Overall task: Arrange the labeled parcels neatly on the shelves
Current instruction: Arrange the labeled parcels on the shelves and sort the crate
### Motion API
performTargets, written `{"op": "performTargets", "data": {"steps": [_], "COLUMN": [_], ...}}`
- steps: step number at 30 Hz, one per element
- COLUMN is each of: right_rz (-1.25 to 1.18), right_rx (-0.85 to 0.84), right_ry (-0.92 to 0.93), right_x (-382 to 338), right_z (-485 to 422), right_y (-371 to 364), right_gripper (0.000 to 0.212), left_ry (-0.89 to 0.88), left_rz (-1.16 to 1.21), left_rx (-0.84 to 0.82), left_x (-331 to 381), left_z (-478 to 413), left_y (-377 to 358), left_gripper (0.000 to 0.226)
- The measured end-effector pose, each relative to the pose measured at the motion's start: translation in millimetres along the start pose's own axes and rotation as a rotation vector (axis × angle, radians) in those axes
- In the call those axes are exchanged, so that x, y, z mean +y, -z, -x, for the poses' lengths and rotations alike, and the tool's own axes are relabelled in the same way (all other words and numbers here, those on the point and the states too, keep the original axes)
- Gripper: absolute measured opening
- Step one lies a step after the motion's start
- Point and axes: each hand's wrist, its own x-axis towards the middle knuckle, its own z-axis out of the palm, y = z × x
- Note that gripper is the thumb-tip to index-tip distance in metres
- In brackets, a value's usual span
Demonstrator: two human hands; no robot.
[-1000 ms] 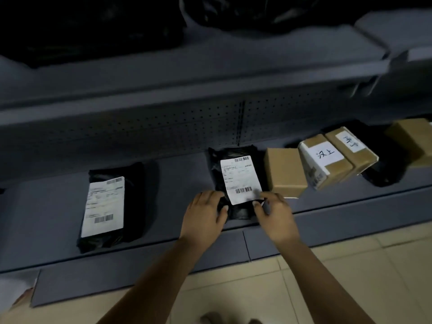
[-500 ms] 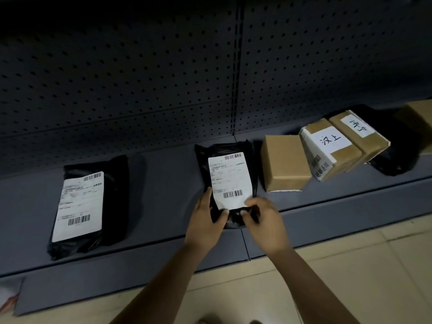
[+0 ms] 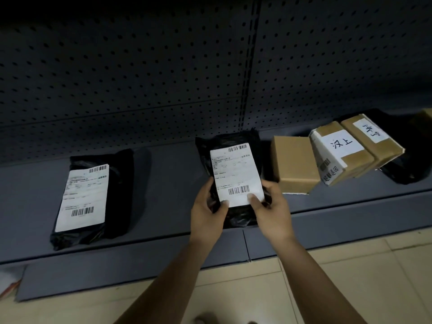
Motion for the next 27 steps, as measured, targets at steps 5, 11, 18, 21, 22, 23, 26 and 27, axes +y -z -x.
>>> {"op": "performTargets", "data": {"steps": [5, 11, 18, 21, 22, 23, 26, 27], "right_rz": [-0.211, -0.303, -0.308, -0.24, -0.211, -0.178, -0.058, -0.02], "right_rx": [-0.009, -0.019, -0.042, -0.055, -0.062, -0.074, -0.135, -0.169], "right_ry": [0.136, 0.21, 0.227, 0.238, 0.229, 0.215, 0.175, 0.166], "right_x": [-15, -21, -23, -24, -24, -23, -21, -19], "right_z": [21, 35, 38, 36, 34, 32, 25, 22], "right_y": [4, 8, 3, -5, -9, -13, -31, -38], "right_gripper": [0.029, 0.03, 0.03, 0.03, 0.03, 0.029, 0.026, 0.026], "left_ry": [-0.138, -0.209, -0.2, -0.178, -0.174, -0.171, -0.119, -0.091], "left_rz": [0.257, 0.329, 0.311, 0.306, 0.303, 0.29, 0.19, 0.136], "left_rx": [0.078, 0.06, 0.084, 0.095, 0.103, 0.112, 0.137, 0.139], "left_x": [26, 41, 41, 37, 36, 34, 20, 14], "left_z": [25, 33, 34, 33, 33, 32, 26, 23], "left_y": [13, 21, 27, 35, 38, 42, 57, 63], "left_gripper": [0.059, 0.051, 0.05, 0.052, 0.052, 0.052, 0.055, 0.058]}}
